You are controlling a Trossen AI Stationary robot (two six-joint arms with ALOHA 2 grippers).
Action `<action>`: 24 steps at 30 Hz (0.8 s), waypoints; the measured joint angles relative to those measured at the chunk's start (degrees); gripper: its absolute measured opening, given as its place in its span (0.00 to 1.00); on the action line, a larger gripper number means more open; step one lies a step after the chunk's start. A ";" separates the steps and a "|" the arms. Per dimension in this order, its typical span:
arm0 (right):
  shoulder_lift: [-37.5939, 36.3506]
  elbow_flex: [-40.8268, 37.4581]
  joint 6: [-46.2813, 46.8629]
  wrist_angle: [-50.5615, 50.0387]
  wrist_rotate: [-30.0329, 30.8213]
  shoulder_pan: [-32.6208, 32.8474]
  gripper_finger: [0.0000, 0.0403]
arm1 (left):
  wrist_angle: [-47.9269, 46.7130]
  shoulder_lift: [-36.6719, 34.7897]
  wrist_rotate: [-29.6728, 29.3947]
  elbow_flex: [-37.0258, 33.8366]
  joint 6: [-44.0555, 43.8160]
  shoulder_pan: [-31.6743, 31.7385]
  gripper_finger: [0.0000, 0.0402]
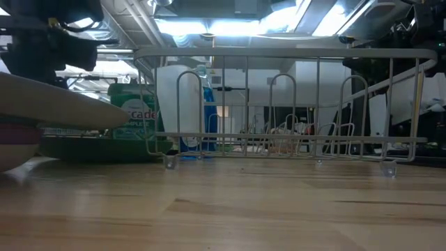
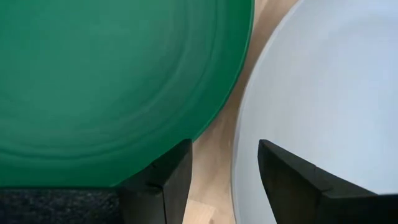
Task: Sort dishes
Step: Put the gray plate into the dish rack
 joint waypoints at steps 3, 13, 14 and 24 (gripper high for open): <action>0.02 0.00 -0.02 -0.32 0.00 0.00 0.37 | 0.00 1.69 0.15 0.00 0.04 -0.02 0.43; 0.01 0.00 -0.24 -2.31 -0.01 0.00 0.37 | 0.02 7.75 3.26 0.00 2.06 -0.02 0.43; 0.00 0.01 -0.24 -2.54 -0.01 0.00 0.37 | 0.02 8.20 3.49 0.00 2.48 -0.01 0.43; 0.00 0.00 -0.24 -2.88 -0.02 0.00 0.37 | 0.15 9.61 3.75 0.00 6.52 -0.02 0.21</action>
